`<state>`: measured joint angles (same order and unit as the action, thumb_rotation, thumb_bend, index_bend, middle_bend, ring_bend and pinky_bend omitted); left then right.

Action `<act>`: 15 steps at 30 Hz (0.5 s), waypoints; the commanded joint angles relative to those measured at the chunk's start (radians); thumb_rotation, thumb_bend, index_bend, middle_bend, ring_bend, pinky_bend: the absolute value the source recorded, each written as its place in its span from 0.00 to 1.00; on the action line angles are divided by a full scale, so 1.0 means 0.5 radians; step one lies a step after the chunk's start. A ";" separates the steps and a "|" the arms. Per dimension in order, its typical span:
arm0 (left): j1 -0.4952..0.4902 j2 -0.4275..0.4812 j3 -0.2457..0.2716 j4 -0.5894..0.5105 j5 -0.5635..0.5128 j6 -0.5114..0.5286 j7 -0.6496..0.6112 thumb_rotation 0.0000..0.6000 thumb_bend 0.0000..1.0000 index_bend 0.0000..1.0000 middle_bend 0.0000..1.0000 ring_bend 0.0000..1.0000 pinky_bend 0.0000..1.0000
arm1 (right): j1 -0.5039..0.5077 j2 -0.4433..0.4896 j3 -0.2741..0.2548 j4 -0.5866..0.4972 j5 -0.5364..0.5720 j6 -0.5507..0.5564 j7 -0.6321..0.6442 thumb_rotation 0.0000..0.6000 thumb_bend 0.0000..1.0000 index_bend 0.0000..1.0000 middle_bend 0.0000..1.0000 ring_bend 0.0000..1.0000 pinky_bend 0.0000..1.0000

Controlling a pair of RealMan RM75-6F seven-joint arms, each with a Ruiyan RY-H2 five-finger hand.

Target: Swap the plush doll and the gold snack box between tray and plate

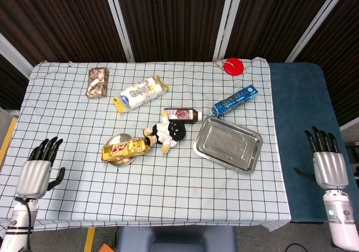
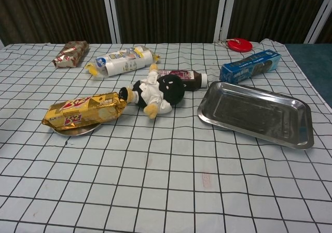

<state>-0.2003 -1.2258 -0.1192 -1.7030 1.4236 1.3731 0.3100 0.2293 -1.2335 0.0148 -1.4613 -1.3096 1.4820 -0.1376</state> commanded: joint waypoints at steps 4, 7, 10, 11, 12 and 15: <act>-0.273 -0.098 -0.119 -0.165 -0.336 -0.352 0.329 1.00 0.42 0.00 0.00 0.00 0.13 | -0.064 0.049 -0.001 -0.059 -0.125 0.072 0.073 1.00 0.10 0.00 0.00 0.00 0.00; -0.406 -0.174 -0.158 -0.134 -0.468 -0.503 0.423 1.00 0.42 0.00 0.00 0.00 0.13 | -0.088 0.058 -0.006 -0.077 -0.183 0.100 0.084 1.00 0.10 0.00 0.00 0.00 0.00; -0.523 -0.271 -0.197 -0.050 -0.612 -0.615 0.479 1.00 0.42 0.00 0.00 0.00 0.13 | -0.107 0.083 -0.019 -0.105 -0.227 0.100 0.094 1.00 0.10 0.00 0.00 0.00 0.00; -0.560 -0.305 -0.209 -0.025 -0.667 -0.647 0.491 1.00 0.42 0.00 0.00 0.00 0.13 | -0.114 0.093 -0.019 -0.118 -0.242 0.103 0.102 1.00 0.10 0.00 0.00 0.00 0.00; -0.584 -0.331 -0.218 -0.008 -0.704 -0.663 0.495 1.00 0.42 0.00 0.00 0.00 0.13 | -0.120 0.099 -0.018 -0.124 -0.253 0.109 0.109 1.00 0.10 0.00 0.00 0.00 0.00; -0.661 -0.417 -0.227 0.052 -0.792 -0.675 0.570 1.00 0.42 0.00 0.00 0.00 0.13 | -0.139 0.111 -0.007 -0.135 -0.277 0.129 0.119 1.00 0.10 0.00 0.00 0.00 0.00</act>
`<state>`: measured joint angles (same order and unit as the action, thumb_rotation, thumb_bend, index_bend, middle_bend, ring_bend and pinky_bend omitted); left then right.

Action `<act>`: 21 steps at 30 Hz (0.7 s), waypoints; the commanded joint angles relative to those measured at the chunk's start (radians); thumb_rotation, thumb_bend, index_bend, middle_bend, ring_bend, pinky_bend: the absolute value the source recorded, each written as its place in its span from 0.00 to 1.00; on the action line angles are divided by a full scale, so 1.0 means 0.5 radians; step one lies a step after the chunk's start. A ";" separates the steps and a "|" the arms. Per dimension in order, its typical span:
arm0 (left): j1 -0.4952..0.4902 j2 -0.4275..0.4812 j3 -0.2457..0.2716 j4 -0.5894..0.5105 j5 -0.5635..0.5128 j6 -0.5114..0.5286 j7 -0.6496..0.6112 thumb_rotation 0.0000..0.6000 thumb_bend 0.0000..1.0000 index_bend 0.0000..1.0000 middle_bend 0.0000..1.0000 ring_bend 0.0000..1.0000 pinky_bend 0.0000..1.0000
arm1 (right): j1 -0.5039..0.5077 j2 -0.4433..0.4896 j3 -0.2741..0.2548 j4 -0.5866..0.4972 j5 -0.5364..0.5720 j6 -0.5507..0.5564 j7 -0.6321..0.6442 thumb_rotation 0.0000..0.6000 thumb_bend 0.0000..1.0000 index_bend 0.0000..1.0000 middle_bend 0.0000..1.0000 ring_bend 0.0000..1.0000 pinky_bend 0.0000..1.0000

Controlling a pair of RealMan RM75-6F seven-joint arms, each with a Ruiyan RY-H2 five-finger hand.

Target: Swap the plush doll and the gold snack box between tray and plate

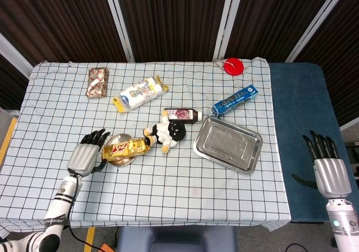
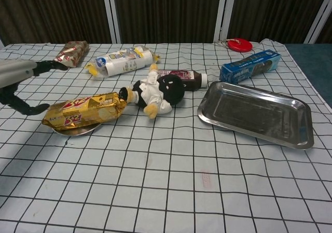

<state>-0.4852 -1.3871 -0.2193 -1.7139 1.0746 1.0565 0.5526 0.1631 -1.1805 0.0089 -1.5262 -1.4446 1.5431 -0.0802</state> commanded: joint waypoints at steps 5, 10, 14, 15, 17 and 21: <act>-0.216 -0.220 -0.021 0.157 -0.234 -0.097 0.181 1.00 0.42 0.00 0.00 0.00 0.13 | -0.034 0.015 0.023 -0.019 -0.032 0.027 0.005 1.00 0.10 0.00 0.00 0.00 0.00; -0.281 -0.248 -0.003 0.146 -0.354 -0.129 0.211 1.00 0.42 0.00 0.00 0.00 0.13 | -0.047 0.018 0.035 -0.023 -0.048 0.018 0.001 1.00 0.10 0.00 0.00 0.00 0.00; -0.313 -0.260 0.017 0.129 -0.415 -0.112 0.217 1.00 0.42 0.00 0.00 0.00 0.13 | -0.054 0.013 0.045 -0.020 -0.058 0.004 -0.011 1.00 0.10 0.00 0.00 0.00 0.00; -0.320 -0.264 0.023 0.131 -0.425 -0.110 0.217 1.00 0.42 0.00 0.00 0.00 0.13 | -0.056 0.010 0.047 -0.020 -0.061 0.003 -0.012 1.00 0.10 0.00 0.00 0.00 0.00; -0.335 -0.274 0.036 0.142 -0.453 -0.113 0.213 1.00 0.42 0.00 0.00 0.00 0.13 | -0.060 0.003 0.053 -0.016 -0.069 0.004 -0.014 1.00 0.10 0.00 0.00 0.00 0.00; -0.357 -0.317 0.057 0.205 -0.445 -0.108 0.170 1.00 0.42 0.00 0.07 0.05 0.13 | -0.066 -0.013 0.068 0.000 -0.079 0.006 -0.007 1.00 0.10 0.00 0.00 0.00 0.00</act>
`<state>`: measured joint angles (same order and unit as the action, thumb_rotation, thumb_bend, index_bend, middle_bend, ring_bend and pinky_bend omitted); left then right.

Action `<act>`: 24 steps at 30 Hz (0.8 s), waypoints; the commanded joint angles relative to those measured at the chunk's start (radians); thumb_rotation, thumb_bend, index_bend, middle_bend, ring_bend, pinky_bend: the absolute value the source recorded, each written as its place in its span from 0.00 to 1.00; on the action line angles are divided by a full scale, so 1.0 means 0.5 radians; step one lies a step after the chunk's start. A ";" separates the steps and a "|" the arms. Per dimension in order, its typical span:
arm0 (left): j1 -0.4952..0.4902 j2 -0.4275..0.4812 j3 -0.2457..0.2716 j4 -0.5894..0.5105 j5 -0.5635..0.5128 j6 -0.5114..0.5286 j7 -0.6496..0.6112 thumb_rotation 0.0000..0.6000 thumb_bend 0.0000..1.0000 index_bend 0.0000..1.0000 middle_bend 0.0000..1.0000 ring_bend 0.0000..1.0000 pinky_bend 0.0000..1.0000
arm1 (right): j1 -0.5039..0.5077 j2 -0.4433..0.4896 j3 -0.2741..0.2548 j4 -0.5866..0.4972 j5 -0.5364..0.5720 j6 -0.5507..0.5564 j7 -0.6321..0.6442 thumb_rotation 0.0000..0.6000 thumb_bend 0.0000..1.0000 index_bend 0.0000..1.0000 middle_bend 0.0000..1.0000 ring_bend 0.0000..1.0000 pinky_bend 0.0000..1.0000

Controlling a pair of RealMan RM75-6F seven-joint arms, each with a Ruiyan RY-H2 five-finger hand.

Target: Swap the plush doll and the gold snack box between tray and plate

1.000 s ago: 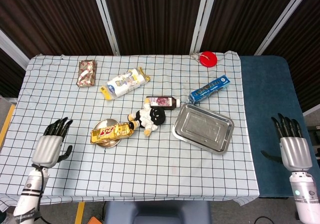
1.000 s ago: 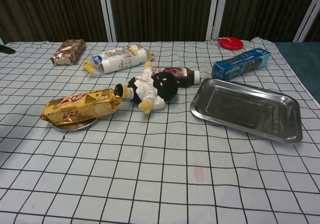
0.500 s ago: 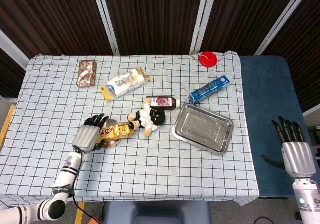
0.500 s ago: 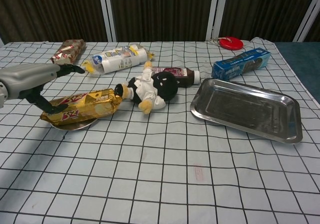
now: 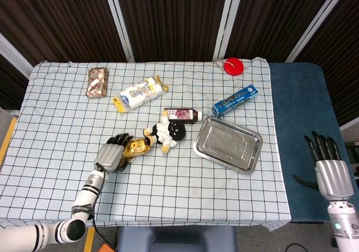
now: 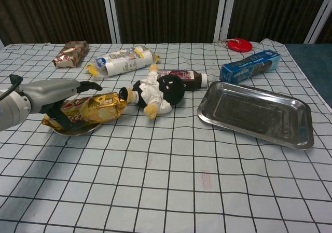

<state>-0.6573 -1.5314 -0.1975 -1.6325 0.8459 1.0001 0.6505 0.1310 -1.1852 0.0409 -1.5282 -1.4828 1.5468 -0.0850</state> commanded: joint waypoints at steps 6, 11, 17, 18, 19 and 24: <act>-0.013 -0.204 0.023 0.291 0.160 0.131 -0.143 1.00 0.42 0.12 0.33 0.31 0.22 | -0.005 -0.012 0.013 0.014 -0.008 -0.022 -0.001 1.00 0.10 0.00 0.00 0.00 0.00; 0.002 -0.273 0.061 0.427 0.229 0.133 -0.232 1.00 0.41 0.26 0.47 0.42 0.33 | -0.011 -0.016 0.025 0.017 -0.018 -0.022 0.002 1.00 0.10 0.00 0.00 0.00 0.00; 0.002 -0.273 0.075 0.451 0.230 0.133 -0.221 1.00 0.42 0.29 0.52 0.49 0.43 | -0.021 -0.023 0.037 0.022 -0.031 -0.017 0.012 1.00 0.10 0.00 0.00 0.00 0.00; 0.005 -0.268 0.072 0.444 0.245 0.148 -0.227 1.00 0.42 0.29 0.53 0.50 0.46 | -0.021 -0.025 0.039 0.023 -0.031 -0.018 0.012 1.00 0.10 0.00 0.00 0.00 0.00; 0.009 -0.260 0.069 0.431 0.263 0.169 -0.230 1.00 0.43 0.30 0.55 0.52 0.48 | -0.022 -0.025 0.041 0.024 -0.031 -0.020 0.012 1.00 0.10 0.00 0.00 0.00 0.00; 0.055 -0.135 0.075 0.214 0.418 0.341 -0.222 1.00 0.44 0.37 0.61 0.58 0.57 | -0.029 -0.026 0.051 0.020 -0.038 -0.014 0.028 1.00 0.10 0.00 0.00 0.00 0.00</act>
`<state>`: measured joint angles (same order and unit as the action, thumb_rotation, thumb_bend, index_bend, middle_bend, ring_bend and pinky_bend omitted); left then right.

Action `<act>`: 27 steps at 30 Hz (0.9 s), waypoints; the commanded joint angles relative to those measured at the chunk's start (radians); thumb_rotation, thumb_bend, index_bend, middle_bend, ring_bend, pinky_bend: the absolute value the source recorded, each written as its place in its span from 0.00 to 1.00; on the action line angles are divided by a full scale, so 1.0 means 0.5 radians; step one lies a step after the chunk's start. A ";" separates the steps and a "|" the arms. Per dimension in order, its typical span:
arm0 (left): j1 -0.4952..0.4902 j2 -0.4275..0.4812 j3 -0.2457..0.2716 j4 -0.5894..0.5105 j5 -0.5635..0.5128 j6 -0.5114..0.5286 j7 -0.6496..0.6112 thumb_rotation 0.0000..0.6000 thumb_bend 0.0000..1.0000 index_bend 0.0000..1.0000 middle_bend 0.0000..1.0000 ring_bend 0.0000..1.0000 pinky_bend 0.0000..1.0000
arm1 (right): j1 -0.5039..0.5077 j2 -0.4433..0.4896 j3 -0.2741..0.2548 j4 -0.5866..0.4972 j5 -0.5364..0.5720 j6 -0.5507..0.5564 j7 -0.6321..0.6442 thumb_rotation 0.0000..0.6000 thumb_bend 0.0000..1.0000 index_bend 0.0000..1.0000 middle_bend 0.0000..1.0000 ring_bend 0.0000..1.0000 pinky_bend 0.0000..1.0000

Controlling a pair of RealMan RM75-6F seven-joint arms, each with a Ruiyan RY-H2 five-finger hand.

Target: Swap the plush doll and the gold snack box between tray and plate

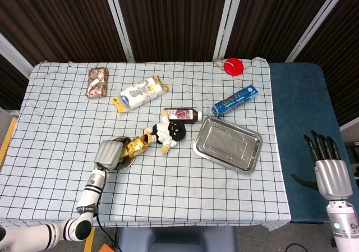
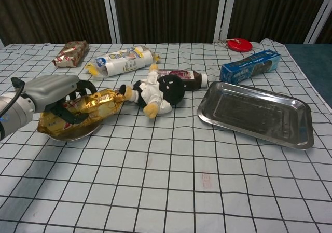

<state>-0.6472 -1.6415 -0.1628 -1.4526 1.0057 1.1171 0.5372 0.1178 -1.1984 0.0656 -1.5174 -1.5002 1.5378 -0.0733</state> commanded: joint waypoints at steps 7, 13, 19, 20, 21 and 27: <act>0.119 0.256 0.103 -0.558 0.413 0.307 0.015 1.00 0.44 0.37 0.63 0.59 0.59 | -0.028 0.034 0.012 -0.049 -0.004 0.023 0.041 1.00 0.10 0.00 0.00 0.00 0.00; 0.120 0.237 0.162 -0.707 0.502 0.267 0.015 1.00 0.44 0.38 0.63 0.59 0.59 | -0.085 0.083 0.010 -0.125 -0.016 0.102 -0.036 1.00 0.10 0.00 0.00 0.00 0.00; 0.080 0.095 0.175 -0.667 0.533 0.187 0.028 1.00 0.44 0.38 0.63 0.60 0.60 | -0.135 0.175 -0.005 -0.238 -0.030 0.132 0.014 1.00 0.10 0.00 0.00 0.00 0.00; 0.075 0.076 0.174 -0.657 0.517 0.163 0.013 1.00 0.44 0.38 0.63 0.60 0.60 | -0.141 0.186 -0.009 -0.247 -0.039 0.137 0.017 1.00 0.10 0.00 0.00 0.00 0.00; 0.069 0.058 0.174 -0.643 0.503 0.139 0.001 1.00 0.44 0.38 0.63 0.60 0.60 | -0.147 0.195 -0.014 -0.255 -0.048 0.141 0.018 1.00 0.10 0.00 0.00 0.00 0.00; 0.035 -0.043 0.179 -0.538 0.437 0.012 -0.056 1.00 0.44 0.37 0.62 0.59 0.60 | -0.172 0.230 -0.029 -0.278 -0.102 0.170 0.071 1.00 0.11 0.00 0.00 0.00 0.00</act>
<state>-0.6240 -1.6520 -0.0745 -1.7323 1.2319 1.1348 0.5167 0.0340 -1.0857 0.0516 -1.6549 -1.5482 1.6200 -0.0414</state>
